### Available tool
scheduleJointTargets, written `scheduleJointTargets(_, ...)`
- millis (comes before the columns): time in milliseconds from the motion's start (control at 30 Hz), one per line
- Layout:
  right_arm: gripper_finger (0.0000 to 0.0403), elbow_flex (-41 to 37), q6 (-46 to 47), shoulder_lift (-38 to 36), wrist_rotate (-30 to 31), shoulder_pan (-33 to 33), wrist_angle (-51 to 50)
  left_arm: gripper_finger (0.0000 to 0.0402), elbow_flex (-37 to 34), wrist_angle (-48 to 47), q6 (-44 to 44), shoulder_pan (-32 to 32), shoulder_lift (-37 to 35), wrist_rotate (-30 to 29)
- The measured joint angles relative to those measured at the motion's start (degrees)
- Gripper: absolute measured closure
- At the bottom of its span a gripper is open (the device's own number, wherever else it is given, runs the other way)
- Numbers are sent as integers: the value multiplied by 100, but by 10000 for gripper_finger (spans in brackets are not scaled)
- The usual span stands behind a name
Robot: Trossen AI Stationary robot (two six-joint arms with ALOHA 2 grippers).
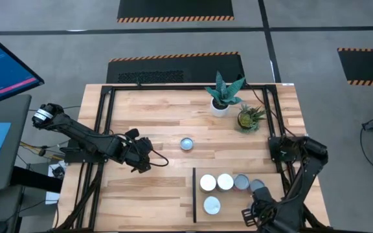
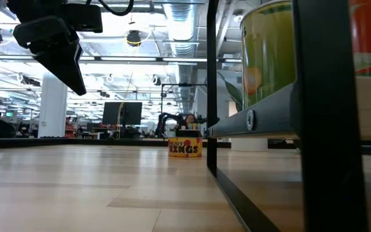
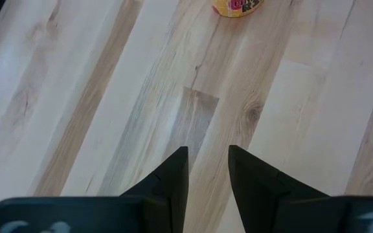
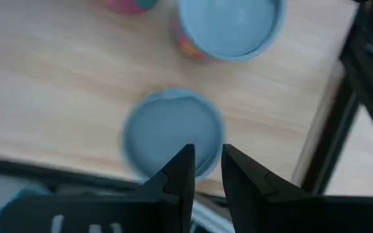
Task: Pick and place cans onto a shelf
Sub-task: Put the canned pineapple rings on the shelf
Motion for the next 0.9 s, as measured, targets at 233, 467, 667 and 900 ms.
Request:
scheduleJointTargets(233, 303, 206, -52, -527, 1075, -65, -13, 303, 0, 0, -2, 0, 0, 0)
scheduleJointTargets(467, 303, 206, -1210, -1080, 2882, -414, -11, 303, 0, 154, -20, 0, -1, 0)
scheduleJointTargets(667, 303, 206, -2883, -1467, 3992, -929, -2, 303, 0, 1361, 1061, 239, -2, 251)
scheduleJointTargets(900, 303, 206, -3653, -1745, 4348, -1660, -4, 303, 0, 2039, 1794, 1184, 0, 463)
